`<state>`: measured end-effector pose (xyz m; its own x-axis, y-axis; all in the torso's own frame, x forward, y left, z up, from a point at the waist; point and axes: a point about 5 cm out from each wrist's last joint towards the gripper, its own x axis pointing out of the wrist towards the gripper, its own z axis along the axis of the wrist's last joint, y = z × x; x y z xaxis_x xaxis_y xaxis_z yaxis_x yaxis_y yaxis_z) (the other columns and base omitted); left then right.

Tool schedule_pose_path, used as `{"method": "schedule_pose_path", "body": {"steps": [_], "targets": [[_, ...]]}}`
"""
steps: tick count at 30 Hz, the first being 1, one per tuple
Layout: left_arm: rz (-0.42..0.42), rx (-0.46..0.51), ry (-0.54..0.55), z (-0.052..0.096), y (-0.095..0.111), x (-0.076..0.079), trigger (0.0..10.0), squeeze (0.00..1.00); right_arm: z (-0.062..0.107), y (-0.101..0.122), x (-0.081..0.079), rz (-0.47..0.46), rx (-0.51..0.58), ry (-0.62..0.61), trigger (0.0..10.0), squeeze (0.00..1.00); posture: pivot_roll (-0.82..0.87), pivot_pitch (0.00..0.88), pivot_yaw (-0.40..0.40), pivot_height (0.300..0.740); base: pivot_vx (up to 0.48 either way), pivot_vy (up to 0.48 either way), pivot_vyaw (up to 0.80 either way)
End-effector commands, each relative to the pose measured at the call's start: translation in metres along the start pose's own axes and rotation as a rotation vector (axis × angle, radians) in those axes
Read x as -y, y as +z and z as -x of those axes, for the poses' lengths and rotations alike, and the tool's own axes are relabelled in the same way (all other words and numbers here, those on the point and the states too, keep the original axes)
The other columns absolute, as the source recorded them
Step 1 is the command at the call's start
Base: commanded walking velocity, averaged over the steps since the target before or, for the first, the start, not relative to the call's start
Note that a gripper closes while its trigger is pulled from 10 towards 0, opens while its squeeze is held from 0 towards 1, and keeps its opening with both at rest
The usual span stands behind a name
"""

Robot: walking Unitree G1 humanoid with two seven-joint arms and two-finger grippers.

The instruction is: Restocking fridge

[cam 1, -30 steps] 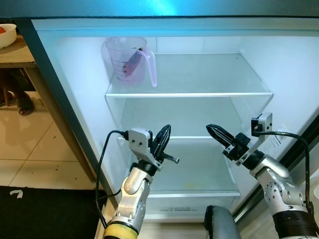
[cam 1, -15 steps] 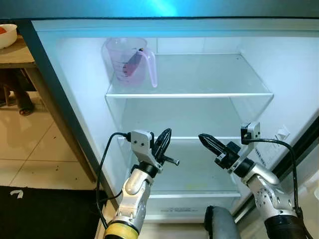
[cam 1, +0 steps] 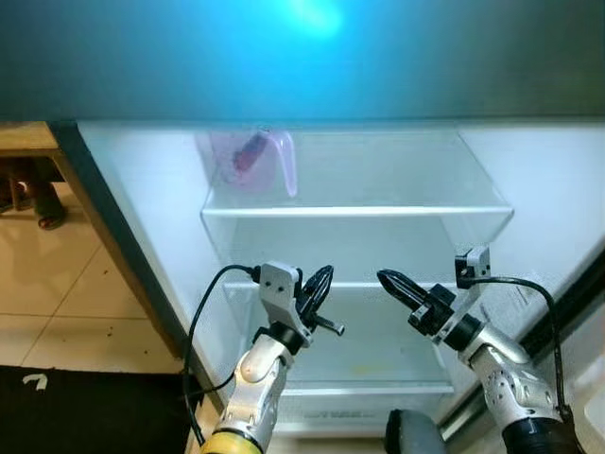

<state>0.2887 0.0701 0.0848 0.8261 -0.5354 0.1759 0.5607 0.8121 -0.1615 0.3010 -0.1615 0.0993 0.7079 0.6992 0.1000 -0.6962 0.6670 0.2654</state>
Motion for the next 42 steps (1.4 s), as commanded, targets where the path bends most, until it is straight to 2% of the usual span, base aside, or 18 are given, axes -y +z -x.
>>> {"method": "schedule_pose_path", "body": {"steps": [1,5,7,8,12,17,24,28,38,42], "targets": [[0.007,-0.025,-0.012,0.003,-0.007,0.004,10.0,0.0,0.001,-0.01,0.002,-0.001,-0.045,-0.039,10.0,0.0,-0.04,0.049,-0.02,0.619,0.0,0.0,0.0],[0.013,-0.051,-0.025,0.005,-0.012,0.004,10.0,0.0,0.002,-0.015,0.003,-0.011,-0.068,-0.048,10.0,0.0,-0.04,0.047,-0.02,0.619,0.0,0.0,0.0],[0.004,-0.129,-0.048,0.01,-0.024,0.004,10.0,0.0,0.006,-0.021,0.006,-0.028,-0.081,-0.061,10.0,0.0,-0.04,0.045,-0.02,0.619,0.0,0.0,0.0],[0.004,-0.129,-0.048,0.01,-0.024,0.004,10.0,0.0,0.006,-0.021,0.006,-0.028,-0.081,-0.061,10.0,0.0,-0.04,0.045,-0.02,0.619,0.0,0.0,0.0],[-0.001,-0.228,-0.083,0.014,-0.039,0.007,10.0,0.0,0.011,-0.03,0.007,-0.052,-0.1,-0.073,10.0,0.0,-0.04,0.043,-0.02,0.619,0.0,0.0,0.0],[-0.018,-0.279,-0.089,0.016,-0.046,0.009,10.0,0.0,0.016,-0.036,0.009,-0.081,-0.109,-0.089,10.0,0.0,-0.04,0.043,-0.02,0.619,0.0,0.0,0.0],[-0.023,-0.308,-0.11,0.018,-0.052,0.011,10.0,0.0,0.025,-0.051,0.013,-0.111,-0.155,-0.133,10.0,0.0,-0.04,0.033,-0.022,0.619,0.0,0.0,0.0],[-0.027,-0.313,-0.11,0.019,-0.053,0.011,10.0,0.0,0.028,-0.053,0.013,-0.128,-0.146,-0.132,10.0,0.0,-0.04,0.034,-0.02,0.619,0.0,0.0,0.0],[-0.03,-0.337,-0.096,0.021,-0.057,0.007,10.0,0.0,0.035,-0.061,0.016,-0.152,-0.152,-0.16,10.0,0.0,-0.05,0.038,-0.021,0.662,0.0,0.0,0.0],[-0.024,-0.359,-0.097,0.024,-0.061,0.005,10.0,0.0,0.042,-0.071,0.017,-0.178,-0.188,-0.193,10.0,0.0,-0.05,0.038,-0.023,0.686,0.0,0.0,0.0]]}}
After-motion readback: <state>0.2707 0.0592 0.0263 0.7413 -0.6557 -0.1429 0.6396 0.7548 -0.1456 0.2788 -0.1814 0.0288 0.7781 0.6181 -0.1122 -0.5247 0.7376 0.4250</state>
